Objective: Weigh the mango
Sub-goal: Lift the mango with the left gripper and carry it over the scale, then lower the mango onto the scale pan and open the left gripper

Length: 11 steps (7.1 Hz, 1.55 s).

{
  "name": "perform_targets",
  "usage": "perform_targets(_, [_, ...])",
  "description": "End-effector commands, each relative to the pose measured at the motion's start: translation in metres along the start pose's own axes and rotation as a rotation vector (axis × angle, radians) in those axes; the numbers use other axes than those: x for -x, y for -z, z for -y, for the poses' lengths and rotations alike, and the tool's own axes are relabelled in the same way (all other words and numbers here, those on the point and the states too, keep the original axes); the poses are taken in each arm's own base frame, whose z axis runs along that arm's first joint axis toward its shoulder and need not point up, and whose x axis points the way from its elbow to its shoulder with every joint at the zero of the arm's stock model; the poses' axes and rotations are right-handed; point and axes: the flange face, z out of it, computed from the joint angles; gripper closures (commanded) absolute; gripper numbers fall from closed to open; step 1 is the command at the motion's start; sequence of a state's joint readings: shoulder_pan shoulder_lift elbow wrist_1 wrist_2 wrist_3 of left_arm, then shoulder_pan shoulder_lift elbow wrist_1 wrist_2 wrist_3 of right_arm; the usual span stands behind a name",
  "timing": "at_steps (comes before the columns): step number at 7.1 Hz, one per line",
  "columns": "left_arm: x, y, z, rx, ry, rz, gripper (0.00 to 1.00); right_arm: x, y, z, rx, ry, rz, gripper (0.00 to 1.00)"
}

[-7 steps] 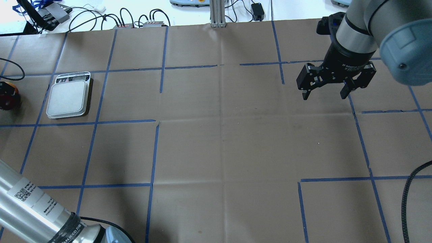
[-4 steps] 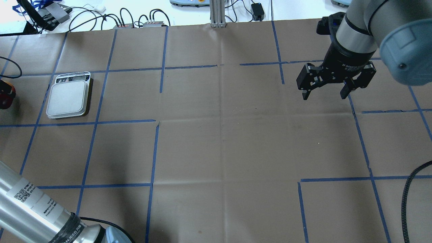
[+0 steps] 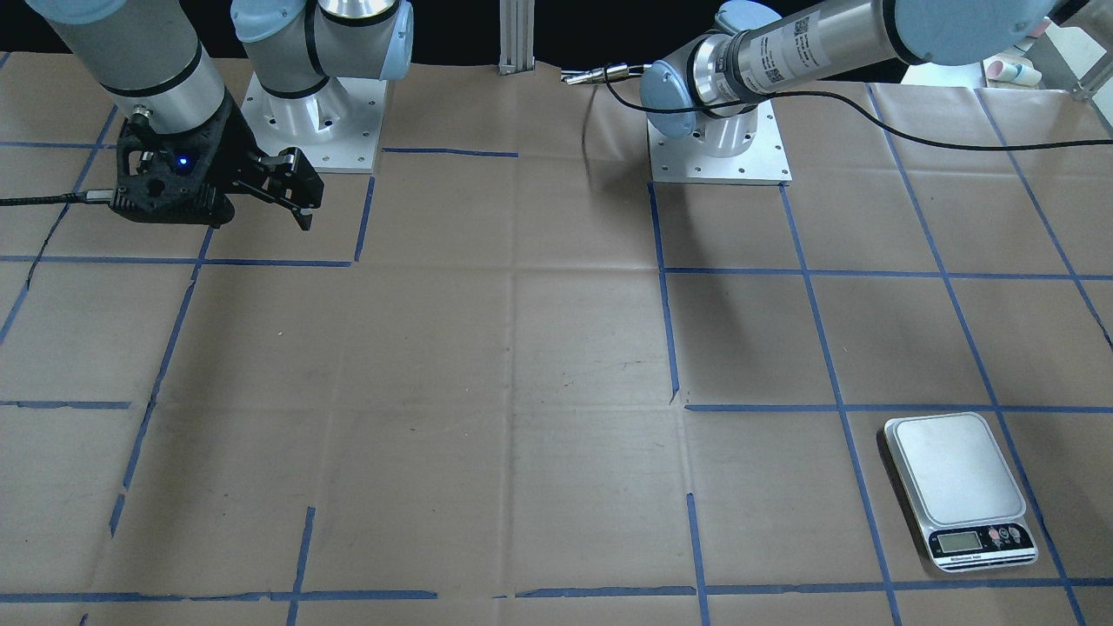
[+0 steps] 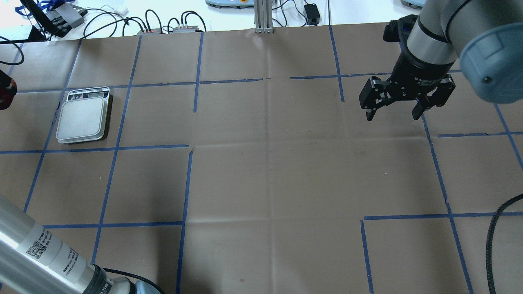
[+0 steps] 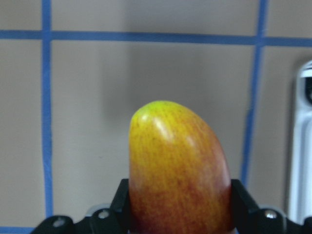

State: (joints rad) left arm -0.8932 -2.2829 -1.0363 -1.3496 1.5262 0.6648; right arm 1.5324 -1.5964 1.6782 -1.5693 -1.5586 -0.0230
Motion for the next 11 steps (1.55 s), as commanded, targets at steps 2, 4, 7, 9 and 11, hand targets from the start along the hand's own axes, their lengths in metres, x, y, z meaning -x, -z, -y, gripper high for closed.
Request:
perform_targets(2, [-0.105, -0.004, 0.006, 0.041, 0.005, -0.037, 0.78, 0.0, 0.0, 0.0, 0.001, 0.0, 0.0, 0.0])
perform_targets(4, [-0.152, -0.024, -0.007, 0.081, 0.015, -0.045, 0.78, 0.0, 0.0, 0.0, 0.0, 0.0, 0.0, 0.0])
perform_targets(7, [-0.157, -0.078, -0.015, 0.069, 0.033, -0.034, 0.75, 0.0, 0.0, 0.0, 0.0, 0.0, 0.0, 0.0])
perform_targets(9, [-0.152, -0.096, -0.016, 0.08, 0.035, -0.018, 0.67, 0.0, 0.0, 0.0, 0.0, 0.0, 0.0, 0.0])
perform_targets(11, [-0.147, -0.084, -0.009, 0.054, 0.04, 0.003, 0.0, 0.0, 0.0, 0.0, 0.0, 0.0, 0.0, 0.0])
